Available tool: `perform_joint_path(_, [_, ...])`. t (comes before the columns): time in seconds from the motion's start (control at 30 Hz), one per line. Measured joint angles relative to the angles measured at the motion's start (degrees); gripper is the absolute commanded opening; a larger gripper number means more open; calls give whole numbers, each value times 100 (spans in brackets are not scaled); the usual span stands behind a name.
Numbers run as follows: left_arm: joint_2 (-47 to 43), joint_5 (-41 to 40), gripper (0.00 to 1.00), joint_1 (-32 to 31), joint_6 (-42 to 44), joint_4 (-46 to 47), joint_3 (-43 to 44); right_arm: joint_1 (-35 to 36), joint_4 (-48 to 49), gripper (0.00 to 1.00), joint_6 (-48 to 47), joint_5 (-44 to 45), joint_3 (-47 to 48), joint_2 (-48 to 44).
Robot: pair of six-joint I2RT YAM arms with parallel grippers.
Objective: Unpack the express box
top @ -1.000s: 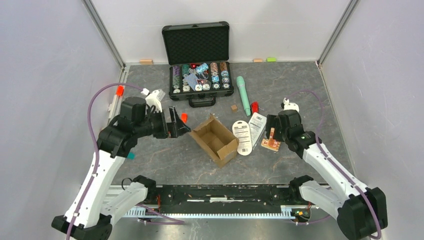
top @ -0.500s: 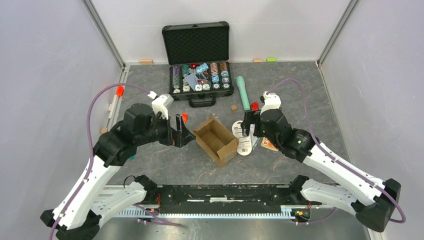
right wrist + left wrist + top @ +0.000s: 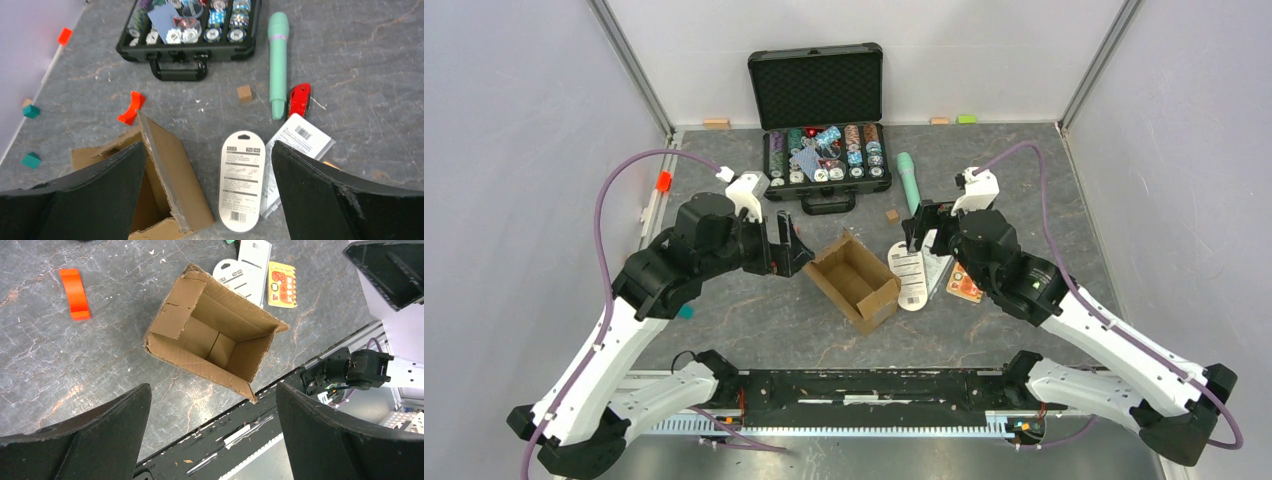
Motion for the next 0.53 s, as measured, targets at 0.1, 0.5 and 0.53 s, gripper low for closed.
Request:
perform_joint_path(0.1, [-4, 20, 100, 0, 0, 83, -24, 0, 234, 98, -162, 39, 0, -125])
perform_joint_path(0.5, [-63, 72, 100, 0, 0, 444, -212, 0, 579, 98, -562, 262, -11, -348])
perform_joint_path(0.53, [-63, 72, 100, 0, 0, 455, -212, 0, 599, 98, -570, 275, -20, -352])
